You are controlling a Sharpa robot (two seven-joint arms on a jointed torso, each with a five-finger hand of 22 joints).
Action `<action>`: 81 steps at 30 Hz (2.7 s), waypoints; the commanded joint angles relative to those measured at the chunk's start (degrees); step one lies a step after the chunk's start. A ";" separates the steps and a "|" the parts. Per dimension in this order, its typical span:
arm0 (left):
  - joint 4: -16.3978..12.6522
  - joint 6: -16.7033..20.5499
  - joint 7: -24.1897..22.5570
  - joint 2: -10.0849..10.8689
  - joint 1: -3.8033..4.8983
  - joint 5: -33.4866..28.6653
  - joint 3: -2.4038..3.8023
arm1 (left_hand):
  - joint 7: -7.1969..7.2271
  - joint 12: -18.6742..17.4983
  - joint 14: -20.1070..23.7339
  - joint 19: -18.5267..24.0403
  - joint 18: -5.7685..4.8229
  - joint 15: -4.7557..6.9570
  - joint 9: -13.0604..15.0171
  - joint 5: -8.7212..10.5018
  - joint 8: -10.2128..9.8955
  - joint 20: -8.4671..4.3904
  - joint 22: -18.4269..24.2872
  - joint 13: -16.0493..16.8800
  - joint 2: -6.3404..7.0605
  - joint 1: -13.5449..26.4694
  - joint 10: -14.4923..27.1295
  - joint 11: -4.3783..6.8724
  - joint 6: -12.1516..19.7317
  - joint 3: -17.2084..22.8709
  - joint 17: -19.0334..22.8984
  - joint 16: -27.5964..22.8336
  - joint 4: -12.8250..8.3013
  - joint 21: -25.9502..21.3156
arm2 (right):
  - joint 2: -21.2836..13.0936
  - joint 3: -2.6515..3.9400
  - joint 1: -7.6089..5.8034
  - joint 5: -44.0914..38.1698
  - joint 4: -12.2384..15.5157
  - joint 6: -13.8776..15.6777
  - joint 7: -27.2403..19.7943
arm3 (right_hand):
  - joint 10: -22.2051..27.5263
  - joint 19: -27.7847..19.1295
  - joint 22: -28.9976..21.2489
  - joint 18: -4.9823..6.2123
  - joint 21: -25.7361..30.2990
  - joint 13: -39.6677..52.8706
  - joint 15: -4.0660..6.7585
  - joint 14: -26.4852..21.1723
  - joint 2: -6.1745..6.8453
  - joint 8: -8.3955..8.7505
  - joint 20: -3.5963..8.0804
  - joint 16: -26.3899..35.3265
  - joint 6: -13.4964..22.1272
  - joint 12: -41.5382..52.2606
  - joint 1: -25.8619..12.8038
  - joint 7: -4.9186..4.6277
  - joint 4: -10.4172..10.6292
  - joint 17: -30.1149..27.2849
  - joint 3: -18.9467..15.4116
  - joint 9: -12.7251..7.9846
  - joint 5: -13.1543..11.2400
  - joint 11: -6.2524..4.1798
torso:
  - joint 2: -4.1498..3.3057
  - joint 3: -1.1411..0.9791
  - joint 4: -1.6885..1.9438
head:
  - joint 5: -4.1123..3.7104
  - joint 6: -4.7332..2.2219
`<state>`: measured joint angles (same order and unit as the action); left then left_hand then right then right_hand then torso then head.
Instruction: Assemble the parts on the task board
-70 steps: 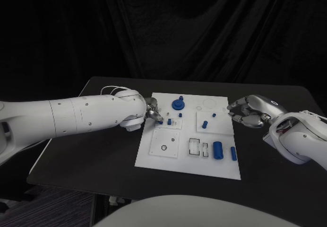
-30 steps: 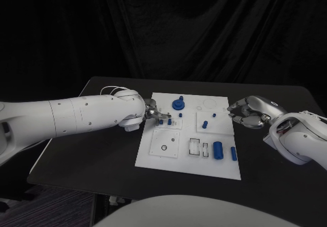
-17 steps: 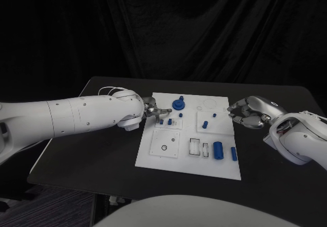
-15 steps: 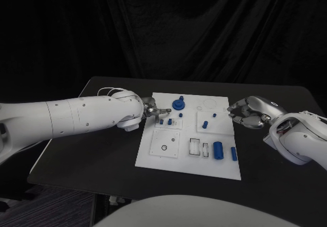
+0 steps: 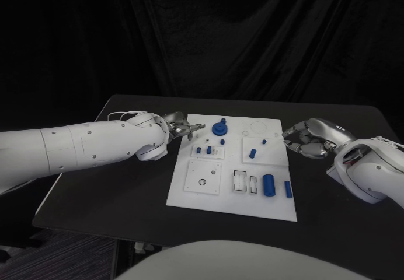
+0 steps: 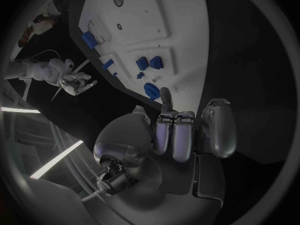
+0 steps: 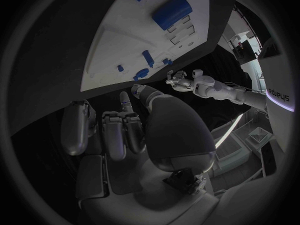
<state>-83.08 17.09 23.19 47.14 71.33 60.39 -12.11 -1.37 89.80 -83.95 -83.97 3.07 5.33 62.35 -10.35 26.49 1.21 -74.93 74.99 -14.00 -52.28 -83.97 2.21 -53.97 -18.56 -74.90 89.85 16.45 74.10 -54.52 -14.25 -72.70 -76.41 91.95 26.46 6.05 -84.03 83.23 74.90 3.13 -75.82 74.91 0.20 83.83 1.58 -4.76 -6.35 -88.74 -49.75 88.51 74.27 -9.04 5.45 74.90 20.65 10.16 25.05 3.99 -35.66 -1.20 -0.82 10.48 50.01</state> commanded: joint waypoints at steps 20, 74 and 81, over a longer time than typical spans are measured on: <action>-4.78 -11.34 6.60 1.44 0.11 0.16 0.04 | -0.59 0.20 -6.05 -1.12 0.49 -0.01 -5.49 -16.81 -6.60 -0.20 -10.33 15.01 5.56 -19.21 -6.03 -0.08 0.73 4.93 -15.10 0.15 -2.38 -1.88 | -0.17 0.04 0.13 -0.04 0.09 0.51 0.98 | -3.50 -0.38 10.03 0.50 0.17 12.76 -0.30 5.41 0.10 0.22 0.17 0.27 -0.31 -0.34 0.36 -0.08 -0.03 12.94 0.36 -0.08 0.40 0.27 | 0.04 -0.03 -0.04 | -0.05 -0.01; 0.65 -13.61 6.13 -3.85 0.05 0.16 0.03 | -0.63 0.20 -6.05 -0.87 0.67 -0.02 -8.36 -27.55 -9.46 -0.18 -10.10 15.01 9.05 -23.13 -6.03 -0.09 -0.04 14.34 -15.10 0.15 -0.48 -2.97 | 0.23 0.04 0.28 0.40 0.03 -0.92 1.52 | -3.46 -0.39 10.01 0.52 0.28 12.72 -0.29 5.40 0.10 0.17 0.19 0.30 -0.47 -0.38 0.29 -0.05 -0.05 12.89 0.52 -0.13 0.48 0.25 | -0.01 -0.02 -0.04 | 0.24 -0.01; 0.71 -14.36 5.98 -4.03 0.03 0.16 0.03 | -0.66 0.20 -6.05 -0.89 0.64 -0.01 -8.20 -27.42 -9.38 -0.22 -10.15 15.01 11.57 -23.77 -6.03 -0.09 -0.18 20.19 -15.10 0.15 -0.60 -2.83 | 0.27 0.04 0.30 0.43 0.02 -1.09 1.63 | -3.40 -0.45 9.96 0.56 0.44 12.66 -0.27 5.38 0.03 0.04 0.20 0.34 -0.76 -0.42 0.31 0.00 -0.08 12.84 0.63 -0.10 0.50 0.21 | -0.01 -0.03 -0.01 | 0.32 -0.01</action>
<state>-82.41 4.25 29.98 43.21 71.40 60.39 -12.00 -2.10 89.74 -83.75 -83.97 3.07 5.09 54.14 -38.06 17.38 1.23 -74.91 74.97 -2.83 -76.13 -83.87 2.11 -53.82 1.36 -74.90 89.85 15.89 71.41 -54.26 -14.25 -72.54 -76.06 91.94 25.73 6.33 -84.03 83.08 74.91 3.13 -75.64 74.91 0.20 83.83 1.58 -4.76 -6.20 -88.74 -50.17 88.29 74.27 -9.03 5.45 74.90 20.96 10.09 25.30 3.99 -35.66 -1.22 -0.85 10.76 50.01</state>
